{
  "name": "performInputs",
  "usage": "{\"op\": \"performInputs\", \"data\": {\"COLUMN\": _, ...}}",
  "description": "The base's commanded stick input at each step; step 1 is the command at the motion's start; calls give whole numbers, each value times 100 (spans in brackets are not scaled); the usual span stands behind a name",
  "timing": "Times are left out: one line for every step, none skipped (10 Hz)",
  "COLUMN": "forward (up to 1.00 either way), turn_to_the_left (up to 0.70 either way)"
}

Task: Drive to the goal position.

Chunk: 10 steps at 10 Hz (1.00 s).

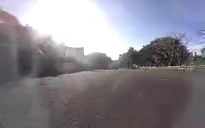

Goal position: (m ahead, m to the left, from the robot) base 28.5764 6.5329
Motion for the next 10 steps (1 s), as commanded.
{"op": "performInputs", "data": {"forward": 50, "turn_to_the_left": 0}}
{"op": "performInputs", "data": {"forward": 50, "turn_to_the_left": 0}}
{"op": "performInputs", "data": {"forward": 50, "turn_to_the_left": 0}}
{"op": "performInputs", "data": {"forward": 50, "turn_to_the_left": 0}}
{"op": "performInputs", "data": {"forward": 50, "turn_to_the_left": 0}}
{"op": "performInputs", "data": {"forward": 50, "turn_to_the_left": 0}}
{"op": "performInputs", "data": {"forward": 50, "turn_to_the_left": 0}}
{"op": "performInputs", "data": {"forward": 50, "turn_to_the_left": 0}}
{"op": "performInputs", "data": {"forward": 50, "turn_to_the_left": 0}}
{"op": "performInputs", "data": {"forward": 50, "turn_to_the_left": 0}}
